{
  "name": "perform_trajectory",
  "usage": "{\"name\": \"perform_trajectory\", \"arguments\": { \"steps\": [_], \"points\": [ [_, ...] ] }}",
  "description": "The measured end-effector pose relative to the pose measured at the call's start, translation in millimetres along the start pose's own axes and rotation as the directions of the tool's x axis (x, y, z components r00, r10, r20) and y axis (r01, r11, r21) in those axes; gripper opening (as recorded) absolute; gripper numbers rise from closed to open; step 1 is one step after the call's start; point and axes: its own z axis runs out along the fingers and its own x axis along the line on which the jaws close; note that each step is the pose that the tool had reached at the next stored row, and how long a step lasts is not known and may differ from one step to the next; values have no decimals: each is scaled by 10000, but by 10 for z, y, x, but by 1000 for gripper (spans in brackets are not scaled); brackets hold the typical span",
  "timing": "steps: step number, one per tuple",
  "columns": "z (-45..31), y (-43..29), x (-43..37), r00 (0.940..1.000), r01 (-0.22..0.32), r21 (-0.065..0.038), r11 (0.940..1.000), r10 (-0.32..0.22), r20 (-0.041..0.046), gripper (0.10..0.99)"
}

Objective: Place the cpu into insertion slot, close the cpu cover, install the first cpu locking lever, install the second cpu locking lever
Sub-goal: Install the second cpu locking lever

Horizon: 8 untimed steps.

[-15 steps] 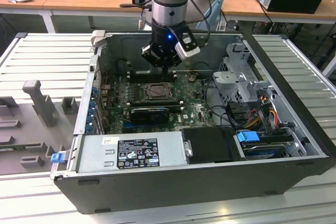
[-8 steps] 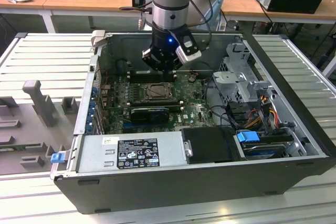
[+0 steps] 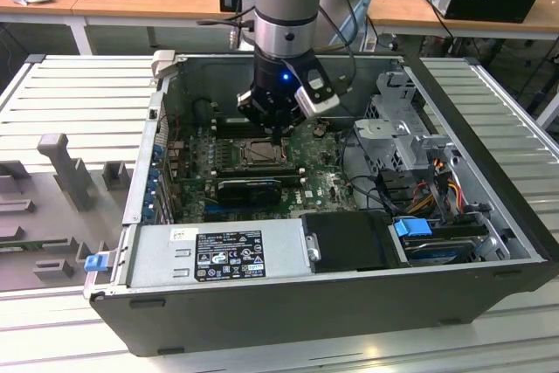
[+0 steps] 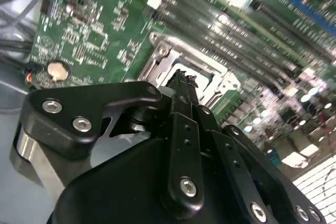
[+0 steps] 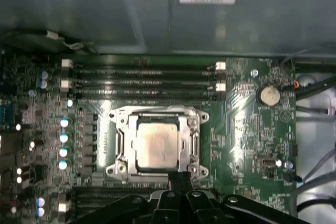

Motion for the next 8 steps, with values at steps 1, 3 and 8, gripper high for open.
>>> {"name": "perform_trajectory", "arguments": {
  "steps": [1, 3, 8],
  "points": [
    [1, -47, 1, 10000, -1, -2, 10000, 1, 0, 106],
    [6, -108, 7, 10000, 2, 1, 10000, -2, 1, 106],
    [62, -181, 38, 9997, 241, -405, 9989, -242, -12, 106]
  ]
}}
